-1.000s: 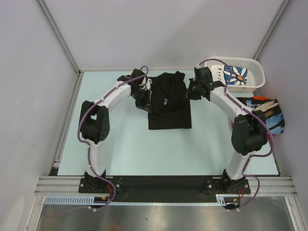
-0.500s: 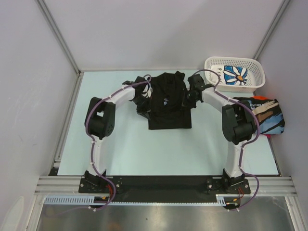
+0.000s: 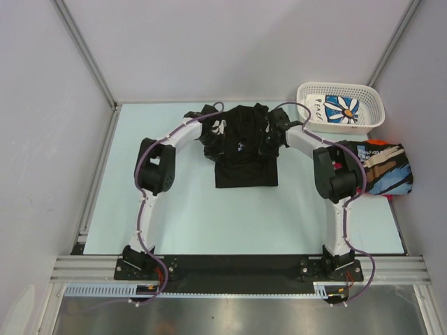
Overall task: Fold and stack the t-shirts
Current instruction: Fold the folded rectangular tshirt in 1/3 of the way
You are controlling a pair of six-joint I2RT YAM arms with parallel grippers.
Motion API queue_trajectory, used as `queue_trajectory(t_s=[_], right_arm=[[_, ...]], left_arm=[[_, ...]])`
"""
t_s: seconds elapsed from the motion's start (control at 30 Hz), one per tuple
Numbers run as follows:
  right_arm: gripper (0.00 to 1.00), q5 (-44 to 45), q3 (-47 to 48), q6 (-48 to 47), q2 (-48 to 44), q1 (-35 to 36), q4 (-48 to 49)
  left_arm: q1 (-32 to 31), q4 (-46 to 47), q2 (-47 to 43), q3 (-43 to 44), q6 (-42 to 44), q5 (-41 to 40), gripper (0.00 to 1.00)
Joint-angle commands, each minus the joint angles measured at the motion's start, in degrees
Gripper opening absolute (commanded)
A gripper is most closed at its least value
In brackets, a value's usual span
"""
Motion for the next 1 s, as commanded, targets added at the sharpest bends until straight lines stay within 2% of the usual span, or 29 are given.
queue_trajectory(t_s=[0.0,0.2,0.4,0.6,0.7,0.73,0.8,0.83,0.97], right_arm=[[0.00,2.09,4.92,-0.38,1.85,0.34,1.43],[0.00,4.38,9.93,0.76,3.88,1.39,5.21],[0.00,6.31,11.08,1.91,3.88,2.80,7.41],[0.00,9.04,13.10,2.53,5.46,2.89,3.38],[0.00,13.25,14.68,1.30,5.20,2.97,-1.27],[0.00,20.30,15.47,1.12,5.02,3.15,-3.21],[0.00,26.76,17.66,0.16,4.24,3.06,-8.64],[0.00,34.19,18.19,-0.20,3.80,3.15,-10.15],[0.00,47.60,15.92,-4.85,-4.09,2.97,-10.09]], left_arm=[[0.26,0.04,4.22,10.68,-1.75,0.46,0.00],[0.61,7.15,1.16,14.83,-5.79,-2.09,0.00],[0.88,8.40,-0.96,14.83,-5.89,-4.20,0.00],[2.10,4.28,2.38,14.30,-5.71,-6.92,0.00],[3.07,3.12,0.55,11.59,-4.40,-8.50,0.00],[3.34,3.12,-0.42,9.40,-4.13,-8.86,0.00],[4.21,3.30,-4.20,7.37,-3.34,-10.88,0.00],[4.57,3.30,-5.60,5.36,-3.16,-11.06,0.00],[6.15,7.24,-17.17,-1.68,-2.46,-11.32,0.00]])
